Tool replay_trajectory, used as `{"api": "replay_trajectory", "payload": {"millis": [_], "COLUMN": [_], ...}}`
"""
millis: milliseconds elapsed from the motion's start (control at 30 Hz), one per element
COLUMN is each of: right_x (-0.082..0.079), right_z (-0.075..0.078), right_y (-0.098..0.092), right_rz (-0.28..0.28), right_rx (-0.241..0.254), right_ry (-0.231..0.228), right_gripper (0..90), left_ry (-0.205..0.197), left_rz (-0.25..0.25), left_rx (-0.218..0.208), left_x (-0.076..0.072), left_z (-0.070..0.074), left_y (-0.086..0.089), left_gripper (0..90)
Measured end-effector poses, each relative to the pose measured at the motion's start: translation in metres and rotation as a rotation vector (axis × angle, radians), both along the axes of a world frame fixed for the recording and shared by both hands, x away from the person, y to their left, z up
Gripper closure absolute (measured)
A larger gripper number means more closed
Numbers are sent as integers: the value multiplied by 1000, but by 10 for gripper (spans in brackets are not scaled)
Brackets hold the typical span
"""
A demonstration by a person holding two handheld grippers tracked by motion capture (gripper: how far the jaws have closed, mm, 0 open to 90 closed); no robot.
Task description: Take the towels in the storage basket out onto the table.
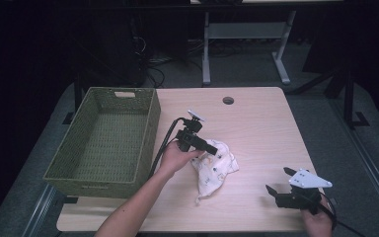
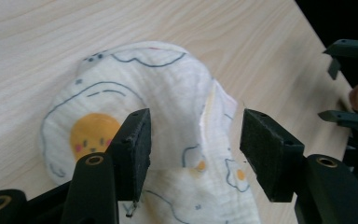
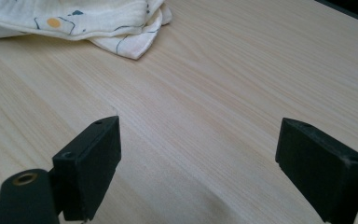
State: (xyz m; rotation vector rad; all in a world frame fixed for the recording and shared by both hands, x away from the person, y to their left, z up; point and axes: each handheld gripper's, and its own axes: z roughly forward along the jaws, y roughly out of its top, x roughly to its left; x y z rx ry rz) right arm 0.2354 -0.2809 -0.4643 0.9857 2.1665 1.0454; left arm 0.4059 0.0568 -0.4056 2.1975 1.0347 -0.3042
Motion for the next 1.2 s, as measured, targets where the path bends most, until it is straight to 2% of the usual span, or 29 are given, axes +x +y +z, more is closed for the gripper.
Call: {"api": "replay_trajectory", "payload": {"millis": [67,133,233,267,367,467,567,733,933,1200], "right_x": [-1,-1,-1,-2,-2,-2,-1,-1,-1,-1], "right_z": [0,0,1,1,1,1,1,0,0,-1], "right_y": [0,-1,0,0,2,1,1,0,0,0], "right_rz": [-3,-6,-6,-3,-6,-5,-6,-12,-12,-14], "right_rx": [1,2,0,1,-4,-6,-8,-5,-7,-8], "right_ry": [2,6,2,1,1,3,4,6,6,8], "right_gripper": [137,137,137,137,137,137,137,137,137,137], "left_ry": [-18,-19,-59,-66,-87,-101,-103,-113,-102,-114], "left_rz": [7,0,5,9,15,25,20,12,18,18], "left_rx": [4,-2,31,20,30,5,-2,10,-18,-44], "left_x": [-2,-4,-9,-10,-14,-17,-21,-25,-29,-39], "left_z": [2,2,2,2,3,6,7,8,7,9], "left_y": [0,0,0,1,3,5,7,9,16,27], "left_gripper": [419,404,366,366,358,352,352,328,315,314]}}
